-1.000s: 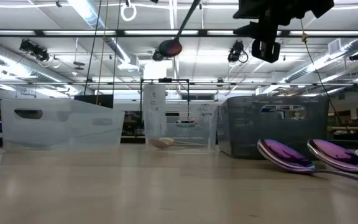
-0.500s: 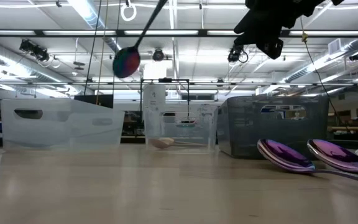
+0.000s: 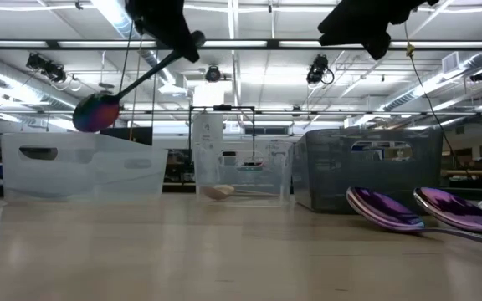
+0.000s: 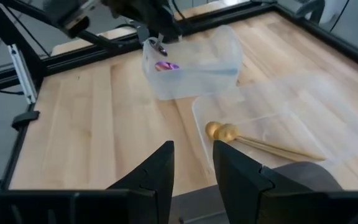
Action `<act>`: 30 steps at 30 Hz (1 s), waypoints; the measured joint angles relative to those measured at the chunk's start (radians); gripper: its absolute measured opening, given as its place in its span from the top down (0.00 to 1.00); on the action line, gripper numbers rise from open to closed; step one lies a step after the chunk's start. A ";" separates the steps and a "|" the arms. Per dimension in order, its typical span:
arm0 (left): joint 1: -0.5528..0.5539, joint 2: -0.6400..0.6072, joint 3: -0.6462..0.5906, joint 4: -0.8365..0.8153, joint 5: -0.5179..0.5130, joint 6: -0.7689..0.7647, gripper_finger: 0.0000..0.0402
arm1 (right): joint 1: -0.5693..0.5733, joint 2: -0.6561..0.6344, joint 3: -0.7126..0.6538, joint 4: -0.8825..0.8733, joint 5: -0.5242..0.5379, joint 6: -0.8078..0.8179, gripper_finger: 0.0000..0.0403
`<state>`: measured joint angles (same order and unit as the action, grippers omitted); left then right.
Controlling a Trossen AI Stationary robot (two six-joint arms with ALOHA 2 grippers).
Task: Sort silverware by color (type)
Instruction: Put the blue spoon into the left transparent bin
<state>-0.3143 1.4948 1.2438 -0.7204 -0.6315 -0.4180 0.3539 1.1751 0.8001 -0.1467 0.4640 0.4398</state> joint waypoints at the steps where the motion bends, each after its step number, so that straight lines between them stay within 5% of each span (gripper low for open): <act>1: 0.001 -0.003 0.000 -0.007 0.000 -0.008 0.97 | 0.009 0.000 0.000 0.002 0.015 -0.005 0.70; 15: 0.102 -0.032 -0.001 -0.198 0.052 -0.131 0.97 | 0.075 0.001 0.000 -0.002 0.070 0.001 0.70; 30: 0.188 -0.032 -0.126 -0.178 0.047 -0.328 0.97 | 0.089 0.001 0.000 -0.012 0.067 0.004 0.70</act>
<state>-0.1267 1.4631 1.1178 -0.8982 -0.5842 -0.7464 0.4432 1.1759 0.8001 -0.1589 0.5315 0.4439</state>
